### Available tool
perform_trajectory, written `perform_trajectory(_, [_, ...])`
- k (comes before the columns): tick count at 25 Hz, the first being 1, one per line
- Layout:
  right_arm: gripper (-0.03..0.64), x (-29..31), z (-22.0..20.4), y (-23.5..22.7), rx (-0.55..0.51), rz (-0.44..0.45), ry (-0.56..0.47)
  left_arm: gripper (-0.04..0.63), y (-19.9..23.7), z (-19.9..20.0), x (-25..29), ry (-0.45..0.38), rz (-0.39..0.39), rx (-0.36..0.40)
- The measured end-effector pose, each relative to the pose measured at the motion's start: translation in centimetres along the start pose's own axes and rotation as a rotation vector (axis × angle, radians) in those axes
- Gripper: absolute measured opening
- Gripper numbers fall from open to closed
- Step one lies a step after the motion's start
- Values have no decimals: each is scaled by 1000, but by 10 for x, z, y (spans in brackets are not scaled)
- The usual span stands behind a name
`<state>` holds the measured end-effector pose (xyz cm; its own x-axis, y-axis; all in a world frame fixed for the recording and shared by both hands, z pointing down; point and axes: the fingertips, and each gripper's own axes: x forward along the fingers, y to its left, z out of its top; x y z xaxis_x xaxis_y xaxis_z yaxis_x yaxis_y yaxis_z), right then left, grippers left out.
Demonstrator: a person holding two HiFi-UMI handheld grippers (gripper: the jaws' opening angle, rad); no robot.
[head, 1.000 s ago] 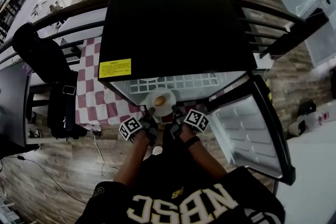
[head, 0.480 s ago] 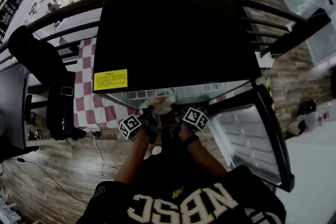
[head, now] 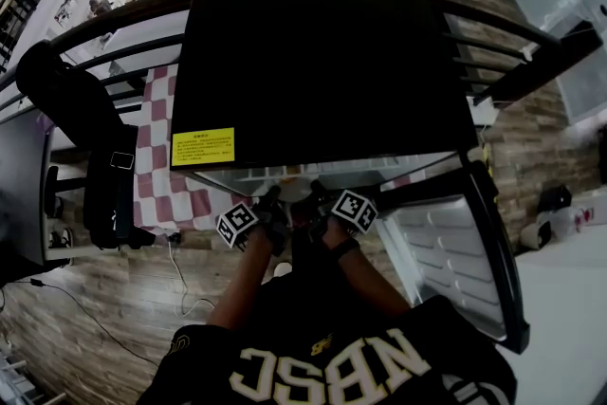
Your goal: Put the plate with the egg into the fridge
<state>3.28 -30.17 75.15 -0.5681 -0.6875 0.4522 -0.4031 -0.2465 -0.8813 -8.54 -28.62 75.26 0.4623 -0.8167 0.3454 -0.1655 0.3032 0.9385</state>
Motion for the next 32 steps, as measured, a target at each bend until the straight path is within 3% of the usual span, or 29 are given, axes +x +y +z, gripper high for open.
perform_trajectory(5, [29,1,2,2,-50,-10,-9,31,2,-6,1,74,107,27])
perform_trajectory(8, [29,1,4,2,-76,-7,-14,50,1,-10,-1,95,132,41])
perform_trajectory(14, [29,2,7,5,-92,9,-34,118,-4,-13,-1,120,95,36])
perform_trajectory(18, [34,-2,12,6,-166,-10,-48,177,-11,-19,-2,149,90,50])
perform_trajectory(24, [189,-9,18,19,-286,30,-76,233,-14,-21,-8,171,50,63])
perform_trajectory(32, [213,-33,-3,6,-329,10,-73,253,-13,-23,-24,184,20,70])
